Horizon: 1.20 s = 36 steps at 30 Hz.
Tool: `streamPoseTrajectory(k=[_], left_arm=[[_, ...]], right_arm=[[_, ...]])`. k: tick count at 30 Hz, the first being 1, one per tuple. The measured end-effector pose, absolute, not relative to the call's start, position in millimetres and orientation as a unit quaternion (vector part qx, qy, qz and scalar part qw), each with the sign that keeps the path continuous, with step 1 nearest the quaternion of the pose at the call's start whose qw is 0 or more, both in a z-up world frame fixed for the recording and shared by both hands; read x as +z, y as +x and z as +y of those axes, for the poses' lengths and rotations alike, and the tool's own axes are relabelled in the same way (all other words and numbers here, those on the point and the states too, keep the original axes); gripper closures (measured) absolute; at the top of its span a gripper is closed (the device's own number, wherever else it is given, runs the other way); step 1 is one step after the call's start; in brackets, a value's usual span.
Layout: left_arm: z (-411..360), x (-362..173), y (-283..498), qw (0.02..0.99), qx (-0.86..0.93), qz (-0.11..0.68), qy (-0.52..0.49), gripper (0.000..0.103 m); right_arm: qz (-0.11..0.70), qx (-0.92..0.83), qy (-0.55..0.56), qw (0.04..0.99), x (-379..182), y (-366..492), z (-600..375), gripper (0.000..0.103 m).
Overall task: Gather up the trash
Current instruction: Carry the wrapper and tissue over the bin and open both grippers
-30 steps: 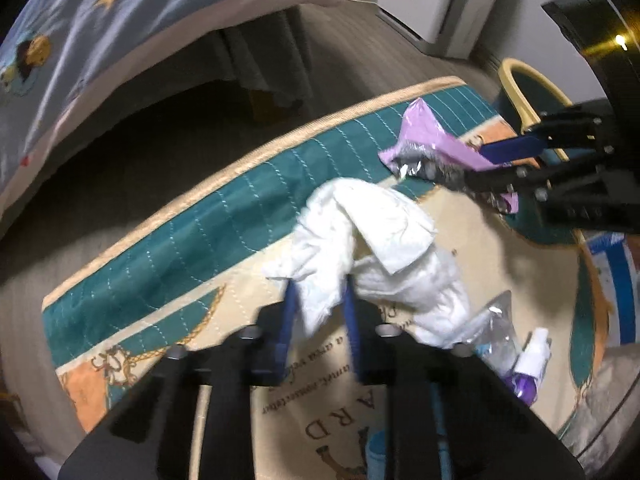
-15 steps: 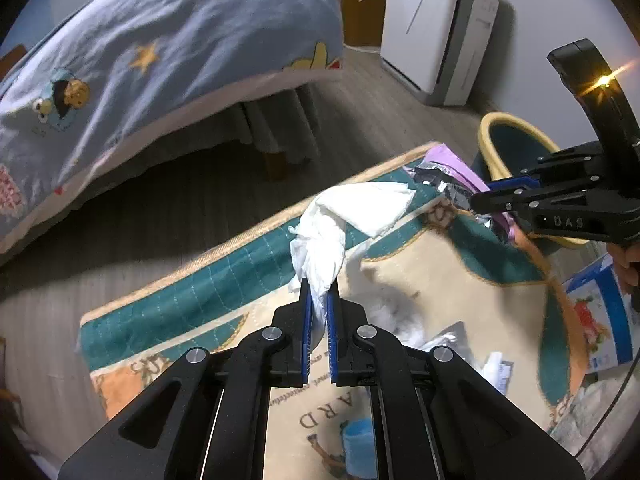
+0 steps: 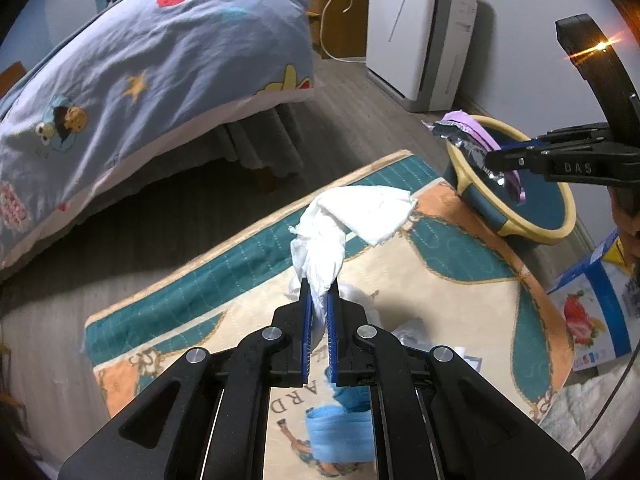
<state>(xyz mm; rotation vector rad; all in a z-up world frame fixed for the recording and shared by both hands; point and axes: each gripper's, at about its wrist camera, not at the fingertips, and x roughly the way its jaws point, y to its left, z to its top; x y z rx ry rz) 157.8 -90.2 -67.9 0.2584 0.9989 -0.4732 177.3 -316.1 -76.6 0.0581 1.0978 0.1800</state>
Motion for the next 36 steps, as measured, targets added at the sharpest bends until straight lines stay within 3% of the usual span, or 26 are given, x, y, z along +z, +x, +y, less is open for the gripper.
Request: streamPoseTrajectory(k=[10,20,36], left_arm=[[-136,-44,138,0.845,-0.269,0.441,0.137,0.095],[-224,-35,131,0.827,-0.336,0.434,0.123,0.095],[-333,-77,154,0.783,-0.36,0.479,0.167,0.095]], right_arm=[[0.498,0.004,0.079,0.864,-67,171,-392,0.09],[0.515,-0.07,0.178,0.835,-95,159,-465,0.09],[0.551,-0.115,0.237,0.792,-133,140,-513,0.09]])
